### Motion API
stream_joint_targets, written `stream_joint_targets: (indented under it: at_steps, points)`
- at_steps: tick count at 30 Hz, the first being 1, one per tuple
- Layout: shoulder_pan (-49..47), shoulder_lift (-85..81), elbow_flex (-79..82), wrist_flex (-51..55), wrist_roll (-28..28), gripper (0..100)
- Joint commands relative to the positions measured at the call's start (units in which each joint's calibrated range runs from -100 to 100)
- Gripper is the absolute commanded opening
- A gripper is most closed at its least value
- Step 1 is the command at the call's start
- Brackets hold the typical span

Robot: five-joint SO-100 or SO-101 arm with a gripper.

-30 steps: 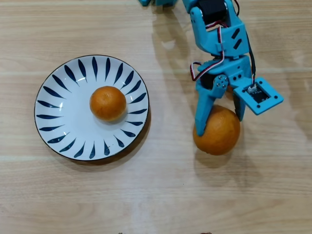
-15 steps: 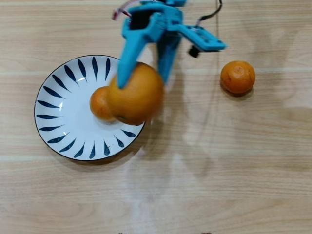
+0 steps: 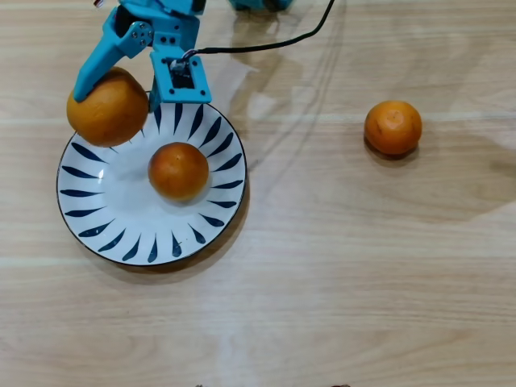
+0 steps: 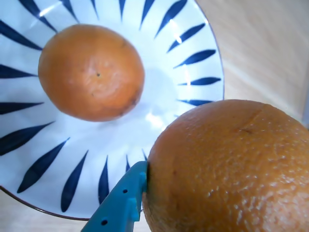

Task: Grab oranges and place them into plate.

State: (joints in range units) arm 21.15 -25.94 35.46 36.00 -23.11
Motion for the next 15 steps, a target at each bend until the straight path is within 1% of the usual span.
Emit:
stream_joint_targets:
  at_steps: [1, 4, 5, 8, 9, 15]
  points:
    - [0.8, -4.8, 0.9, -0.8, -0.2, 31]
    - [0.8, -4.8, 2.7, -0.8, -1.6, 31]
    - [0.7, -4.8, 4.6, -0.8, -3.6, 36]
    - [0.1, -4.9, 5.4, -0.9, -4.1, 44]
    - [-0.3, -4.9, 5.4, -0.9, -4.1, 46]
    - [-3.1, -5.8, 4.6, -0.6, -4.5, 42]
